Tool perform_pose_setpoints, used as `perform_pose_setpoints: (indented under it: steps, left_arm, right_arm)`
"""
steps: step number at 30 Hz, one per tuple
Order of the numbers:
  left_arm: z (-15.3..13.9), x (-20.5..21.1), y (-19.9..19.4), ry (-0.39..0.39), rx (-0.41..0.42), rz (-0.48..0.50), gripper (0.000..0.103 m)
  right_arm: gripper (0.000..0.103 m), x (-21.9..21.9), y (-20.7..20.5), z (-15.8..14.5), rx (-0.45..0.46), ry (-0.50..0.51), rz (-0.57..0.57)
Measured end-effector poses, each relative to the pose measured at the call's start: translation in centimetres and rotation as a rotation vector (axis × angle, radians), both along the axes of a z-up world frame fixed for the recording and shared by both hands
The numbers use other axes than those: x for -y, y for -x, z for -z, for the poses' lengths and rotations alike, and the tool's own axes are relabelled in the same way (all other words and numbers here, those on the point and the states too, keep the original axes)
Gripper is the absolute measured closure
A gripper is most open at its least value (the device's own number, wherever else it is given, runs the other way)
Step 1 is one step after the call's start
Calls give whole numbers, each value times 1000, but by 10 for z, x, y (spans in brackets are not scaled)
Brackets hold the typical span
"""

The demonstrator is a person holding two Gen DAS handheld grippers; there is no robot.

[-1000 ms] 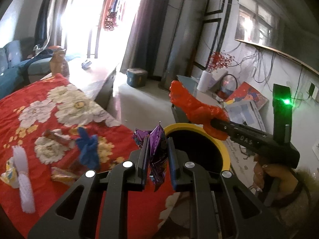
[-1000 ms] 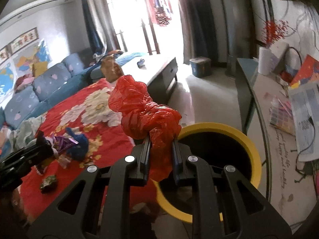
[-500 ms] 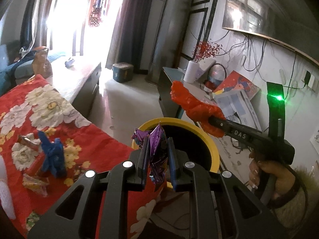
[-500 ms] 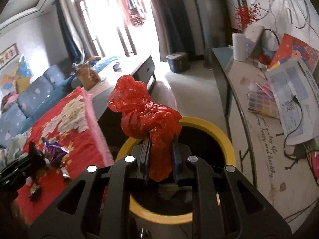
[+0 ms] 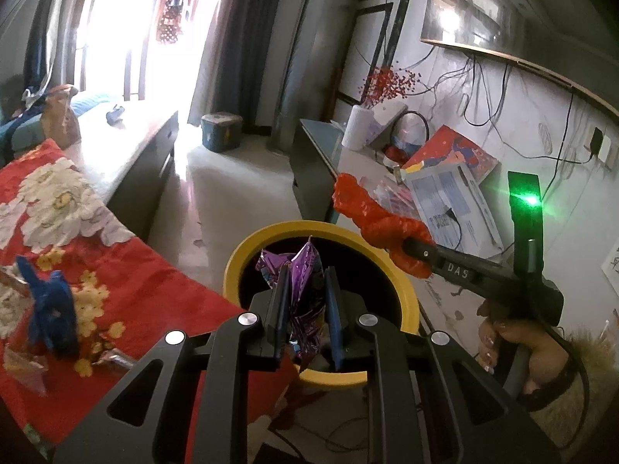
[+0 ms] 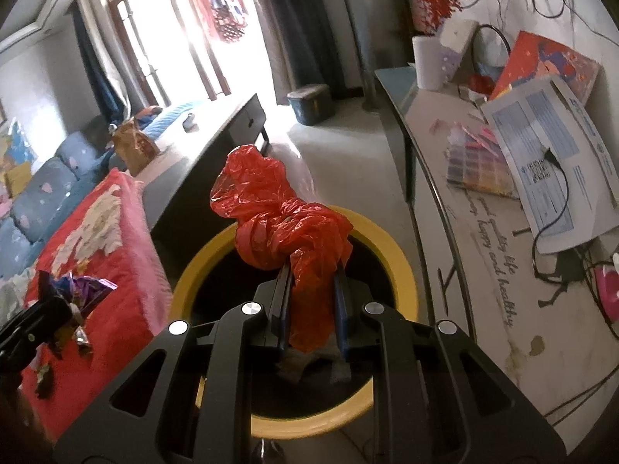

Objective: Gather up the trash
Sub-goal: 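Carry the purple wrapper and red plastic bag over the bin, then open both tools to drop the wrapper and red bag into the bin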

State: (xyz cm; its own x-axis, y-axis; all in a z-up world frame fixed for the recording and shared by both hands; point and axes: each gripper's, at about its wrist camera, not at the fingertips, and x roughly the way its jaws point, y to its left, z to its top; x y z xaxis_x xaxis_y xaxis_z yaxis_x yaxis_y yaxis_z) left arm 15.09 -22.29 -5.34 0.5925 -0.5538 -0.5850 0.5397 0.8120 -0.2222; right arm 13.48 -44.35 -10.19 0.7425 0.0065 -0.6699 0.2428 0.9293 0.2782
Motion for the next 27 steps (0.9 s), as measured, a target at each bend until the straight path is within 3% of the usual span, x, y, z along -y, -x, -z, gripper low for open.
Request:
perform_pose_setpoints:
  steps: [10,15,16,18,19,27]
  left_arm:
    - [28,28,-16,-23,-38,26,86]
    - [42,35,-26,-43,-49,30,84]
    - [42,36,-28,-41,-47,30,81]
    - [43,37,-32,-35,-48,31,63]
    - [44,36,-33,-33,-51,29,45]
    - [24,20,-23,-7,-22,-27,21]
  right_arm:
    - [89,11,-3,20,-57,-24,22]
    - [81,14,-4,25,-65,-48,28]
    - [77,14,-4,26,-68,-53,31]
    - [65,14,-4,27,-71,-58,32]
    - [58,14,-4,27,-70,-58,37]
    - [45,2,-1,13,-29,-30,22]
